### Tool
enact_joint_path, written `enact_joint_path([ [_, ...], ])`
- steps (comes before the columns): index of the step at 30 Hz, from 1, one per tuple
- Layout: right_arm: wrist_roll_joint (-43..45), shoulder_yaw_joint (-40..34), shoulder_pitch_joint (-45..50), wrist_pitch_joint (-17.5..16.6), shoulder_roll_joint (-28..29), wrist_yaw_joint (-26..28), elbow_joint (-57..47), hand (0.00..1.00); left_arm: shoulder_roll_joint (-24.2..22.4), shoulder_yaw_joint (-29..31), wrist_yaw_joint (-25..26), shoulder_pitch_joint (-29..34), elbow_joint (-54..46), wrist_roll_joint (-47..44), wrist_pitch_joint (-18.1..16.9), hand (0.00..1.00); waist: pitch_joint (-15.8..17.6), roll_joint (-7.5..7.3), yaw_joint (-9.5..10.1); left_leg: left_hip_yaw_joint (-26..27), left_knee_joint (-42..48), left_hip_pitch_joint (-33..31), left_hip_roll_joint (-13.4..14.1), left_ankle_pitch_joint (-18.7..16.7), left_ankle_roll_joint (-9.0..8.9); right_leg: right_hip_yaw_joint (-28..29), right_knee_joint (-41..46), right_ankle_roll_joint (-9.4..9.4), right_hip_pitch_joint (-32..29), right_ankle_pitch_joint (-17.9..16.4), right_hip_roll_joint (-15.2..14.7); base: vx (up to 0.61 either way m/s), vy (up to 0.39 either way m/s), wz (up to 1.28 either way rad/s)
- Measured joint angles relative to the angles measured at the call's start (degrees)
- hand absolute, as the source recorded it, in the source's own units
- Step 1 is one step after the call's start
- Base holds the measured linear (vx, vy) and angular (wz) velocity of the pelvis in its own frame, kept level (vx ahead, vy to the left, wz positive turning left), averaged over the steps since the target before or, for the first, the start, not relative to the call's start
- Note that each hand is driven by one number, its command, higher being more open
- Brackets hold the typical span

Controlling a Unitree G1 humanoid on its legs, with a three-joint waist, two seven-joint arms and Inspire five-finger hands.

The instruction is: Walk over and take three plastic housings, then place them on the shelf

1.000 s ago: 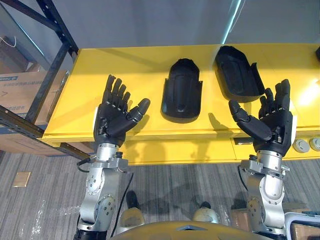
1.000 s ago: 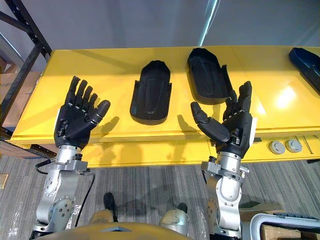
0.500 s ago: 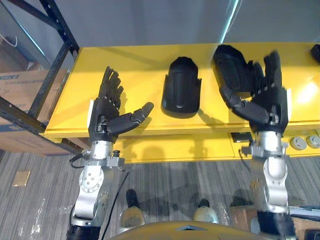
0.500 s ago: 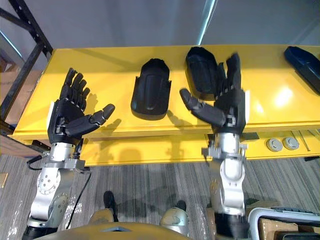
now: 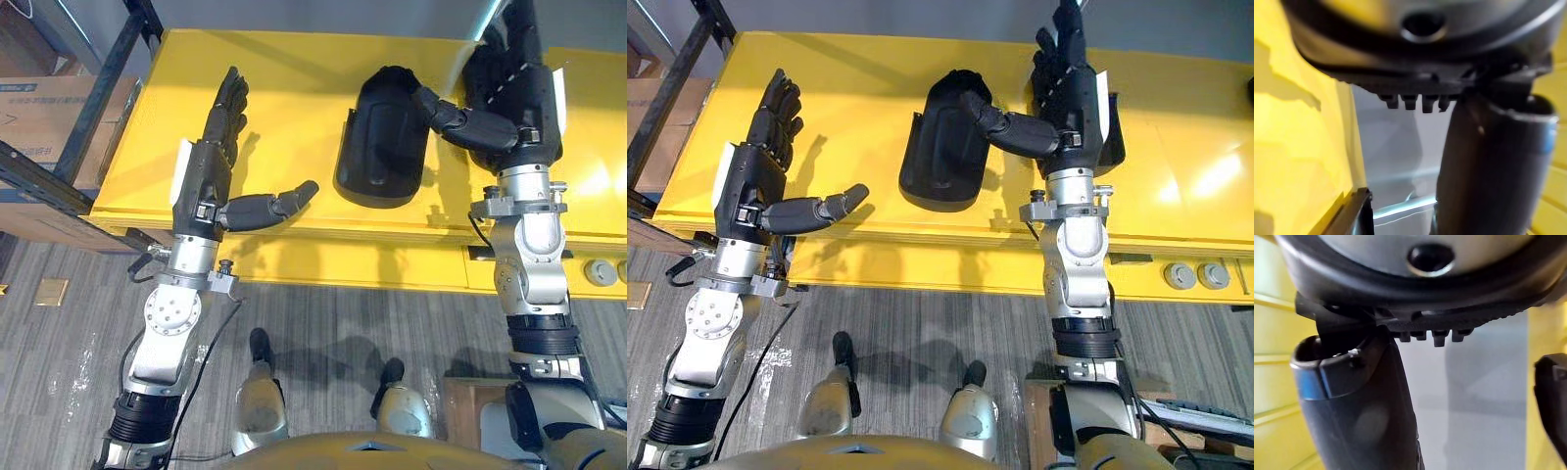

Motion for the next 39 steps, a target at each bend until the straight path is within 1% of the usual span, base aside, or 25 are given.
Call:
enact_joint_path([
  [4, -0.1, 1.5, -2.9, 2.4, -1.9, -2.1, 1.7, 1.0, 0.1, 0.0, 0.0, -1.8, 0.0, 0.0, 0.0, 1.0, 2.3, 0.71, -0.05, 0.0, 0.5, 0.0, 0.2, -0.1, 0.01, 0.2, 0.5, -0.02, -0.1, 0.0, 0.0, -0.02, -0.02, -0.02],
  [6, -0.1, 2.1, -3.8, 3.1, -2.0, -2.2, 1.7, 1.0, 0.1, 0.0, 0.2, -2.1, 0.0, 0.0, 0.0, 1.0, 2.8, 0.74, -0.11, 0.2, 0.9, 0.0, 0.2, -0.4, -0.01, 0.4, 0.6, -0.12, -0.2, -0.1, 0.0, -0.03, -0.019, -0.04],
  [8, -0.1, 2.2, -4.4, 3.7, -2.0, -1.9, 1.7, 1.0, 0.1, -0.2, 0.2, -2.2, 0.0, 0.0, 0.0, 1.0, 3.4, 0.85, -0.09, 0.3, 1.0, 0.0, 0.3, -0.5, -0.01, 0.5, 0.8, -0.26, -0.2, -0.2, 0.0, -0.01, -0.013, -0.03],
  [9, -0.5, 2.2, -5.0, 5.1, -2.0, -1.7, 1.7, 1.0, 0.0, -0.2, 0.2, -2.3, 0.0, 0.0, 0.0, 1.0, 3.8, 0.88, -0.03, 0.5, 1.0, -0.1, 0.3, -0.5, -0.01, 0.9, 1.1, -0.33, -0.8, -0.3, 0.0, -0.03, -0.021, -0.06],
  [12, -2.3, 2.7, -5.2, 7.1, -2.0, -0.7, 1.7, 1.0, 0.0, -0.5, 0.2, -2.4, 0.0, 0.0, 0.0, 1.0, 4.1, 1.01, 0.01, 0.6, 1.0, -0.3, 0.3, -0.5, -0.01, 0.9, 1.2, -0.33, -1.1, -0.3, 0.0, -0.01, -0.009, -0.02],
  [15, -2.6, 3.5, -5.5, 8.2, -2.0, 0.8, 1.8, 1.0, 0.0, -0.7, 0.1, -2.6, 0.0, 0.0, 0.0, 1.0, 4.8, 1.15, -0.01, 0.6, 1.0, -0.3, 0.3, -0.5, -0.01, 0.9, 1.2, -0.34, -1.2, -0.3, 0.0, 0.0, 0.0, 0.0],
  [17, -4.5, 4.2, -5.5, 9.5, -2.0, 1.6, 2.1, 1.0, 0.0, -1.1, -0.1, -2.9, 0.0, 0.3, 0.0, 1.0, 4.8, 1.12, 0.01, 0.6, 1.0, -0.4, 0.3, -0.5, -0.01, 0.9, 1.2, -0.45, -1.2, -0.4, 0.0, 0.0, 0.0, 0.0],
  [20, -4.5, 4.8, -5.5, 10.7, -2.0, 1.8, 2.2, 1.0, 0.0, -1.2, -0.5, -4.3, 0.0, 0.8, 0.0, 1.0, 4.9, 1.09, 0.15, 0.4, 0.9, -0.4, 0.3, -0.5, 0.01, 0.8, 1.3, -0.63, -1.2, -0.5, 0.0, 0.0, 0.0, 0.0],
  [23, -4.5, 5.0, -5.5, 11.0, -2.0, 2.3, 2.2, 1.0, 0.1, -1.2, -1.0, -4.8, 0.0, 2.2, 0.0, 1.0, 4.9, 1.09, 0.11, 0.4, 0.9, -0.4, 0.3, -0.4, 0.05, 0.7, 1.4, -1.04, -1.2, -0.8, 0.0, 0.0, 0.0, 0.0],
  [27, -4.5, 5.1, -5.5, 11.3, -2.0, 3.0, 2.2, 1.0, 0.1, -1.2, -2.3, -4.8, 0.0, 2.2, 0.0, 1.0, 4.9, 1.09, 0.11, 0.2, 0.8, -0.4, 0.3, -0.3, 0.15, 0.8, 2.1, -1.06, -1.5, -1.4, 0.0, 0.0, 0.0, 0.0],
  [35, -4.5, 6.5, -6.2, 11.7, -2.0, 3.8, 4.3, 1.0, 0.1, -1.2, -3.4, -5.8, 0.0, 2.4, 0.0, 1.0, 4.9, 1.09, 0.22, 0.1, 0.7, -0.4, 0.3, 0.0, 0.47, 0.7, 2.3, -1.06, -1.5, -1.4, 0.0, 0.0, 0.0, 0.0],
  [39, -4.6, 7.3, -9.5, 11.7, -2.0, 5.2, 8.1, 1.0, 0.1, -1.7, -4.3, -6.5, -0.2, 2.4, 0.0, 1.0, 5.0, 1.2, 0.22, -0.1, -0.3, 0.1, 0.3, 0.7, 0.55, 0.6, 2.8, -1.06, -1.5, -1.8, 0.0, -0.03, -0.017, 0.02],
])
